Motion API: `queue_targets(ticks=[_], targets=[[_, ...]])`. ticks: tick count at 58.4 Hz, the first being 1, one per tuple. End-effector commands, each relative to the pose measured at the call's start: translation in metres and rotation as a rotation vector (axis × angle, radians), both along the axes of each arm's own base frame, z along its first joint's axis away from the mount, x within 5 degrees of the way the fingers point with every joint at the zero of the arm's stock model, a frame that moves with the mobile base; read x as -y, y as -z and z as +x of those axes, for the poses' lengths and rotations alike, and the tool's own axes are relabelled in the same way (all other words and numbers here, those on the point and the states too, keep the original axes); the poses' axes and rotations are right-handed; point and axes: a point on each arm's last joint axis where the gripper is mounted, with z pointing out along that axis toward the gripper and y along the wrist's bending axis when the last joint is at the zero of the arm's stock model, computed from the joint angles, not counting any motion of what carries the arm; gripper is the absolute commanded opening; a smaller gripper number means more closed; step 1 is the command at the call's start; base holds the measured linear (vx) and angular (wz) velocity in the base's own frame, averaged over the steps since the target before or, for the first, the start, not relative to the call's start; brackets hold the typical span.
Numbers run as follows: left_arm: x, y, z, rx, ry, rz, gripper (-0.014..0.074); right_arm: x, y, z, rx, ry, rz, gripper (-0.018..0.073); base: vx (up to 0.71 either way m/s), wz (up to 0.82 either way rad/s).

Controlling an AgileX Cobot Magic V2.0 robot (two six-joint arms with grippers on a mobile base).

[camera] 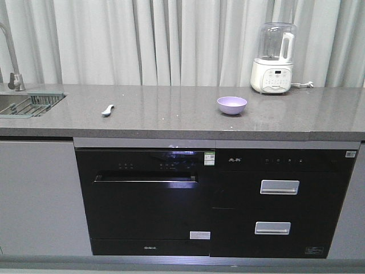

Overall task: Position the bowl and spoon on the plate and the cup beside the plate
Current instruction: 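Drive the base toward the counter with the lavender bowl and spoon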

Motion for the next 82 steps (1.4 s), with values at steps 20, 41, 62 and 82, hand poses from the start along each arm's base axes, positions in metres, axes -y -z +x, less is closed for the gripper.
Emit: queue_targets(ticks=[20,41,62,82], targets=[[0.0,0.0001,0.0012,0.061,-0.001,-0.01,-0.0006,0.0,-0.0003,0.0021,0.048,0.0,-0.019,-0.0009,0.0,0.0],[0.0,0.0001,0.0012,0.061,-0.001,-0.01,-0.0006,0.0,-0.0003,0.0021,0.048,0.0,-0.019,-0.0009,0.0,0.0],[0.0,0.0001,0.0012,0.061,-0.001,-0.01,-0.0006,0.0,-0.0003,0.0021,0.048,0.0,-0.019,-0.0009,0.02,-0.02],[0.0,0.0001,0.0012,0.061,-0.001,-0.01,-0.0006,0.0,-0.0003,0.0021,0.048,0.0,-0.019,-0.0009,0.07,-0.06]])
